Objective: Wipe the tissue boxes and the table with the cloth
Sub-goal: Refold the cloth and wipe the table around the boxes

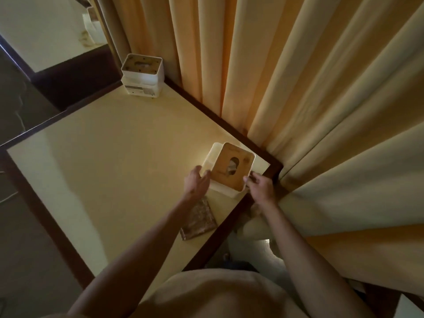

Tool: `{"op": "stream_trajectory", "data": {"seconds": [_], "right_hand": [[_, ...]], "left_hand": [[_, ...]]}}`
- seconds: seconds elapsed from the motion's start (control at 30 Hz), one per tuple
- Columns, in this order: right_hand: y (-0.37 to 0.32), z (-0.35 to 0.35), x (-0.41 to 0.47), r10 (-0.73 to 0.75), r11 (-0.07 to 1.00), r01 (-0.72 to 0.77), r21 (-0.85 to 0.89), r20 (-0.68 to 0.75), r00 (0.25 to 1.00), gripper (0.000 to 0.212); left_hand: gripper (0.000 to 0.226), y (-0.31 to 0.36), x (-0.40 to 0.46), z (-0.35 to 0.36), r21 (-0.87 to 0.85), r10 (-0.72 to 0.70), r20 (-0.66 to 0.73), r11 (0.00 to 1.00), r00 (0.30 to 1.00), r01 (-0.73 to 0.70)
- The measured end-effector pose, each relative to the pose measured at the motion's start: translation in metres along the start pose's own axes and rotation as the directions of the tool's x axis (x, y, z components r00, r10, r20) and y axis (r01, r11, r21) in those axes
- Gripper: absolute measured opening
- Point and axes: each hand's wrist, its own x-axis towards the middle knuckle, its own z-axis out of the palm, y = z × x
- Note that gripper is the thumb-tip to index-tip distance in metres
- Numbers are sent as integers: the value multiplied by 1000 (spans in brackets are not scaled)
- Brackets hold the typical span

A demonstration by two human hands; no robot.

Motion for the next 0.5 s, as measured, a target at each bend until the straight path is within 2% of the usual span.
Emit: {"op": "stream_trajectory", "data": {"seconds": [0.07,0.2,0.27,0.4,0.5], "right_hand": [[-4,-15,17,38,999,-38,6,-48,998,36],[-9,-39,44,46,999,-45,15,-35,998,34],[-13,-49,44,32,999,-32,-5,1,999,38],[1,-58,36,-1,985,27,-168,154,988,66],[6,-63,43,-26,986,51,-159,156,987,71]], "left_hand": [[30,-1,-14,11,-32,10,33,999,999,-9],[30,0,-12,19,-76,4,77,997,997,1],[37,10,0,16,-110,-35,84,993,996,45],[57,28,23,14,-194,-86,183,973,979,122],[60,39,35,23,-266,-115,220,948,969,173]]}}
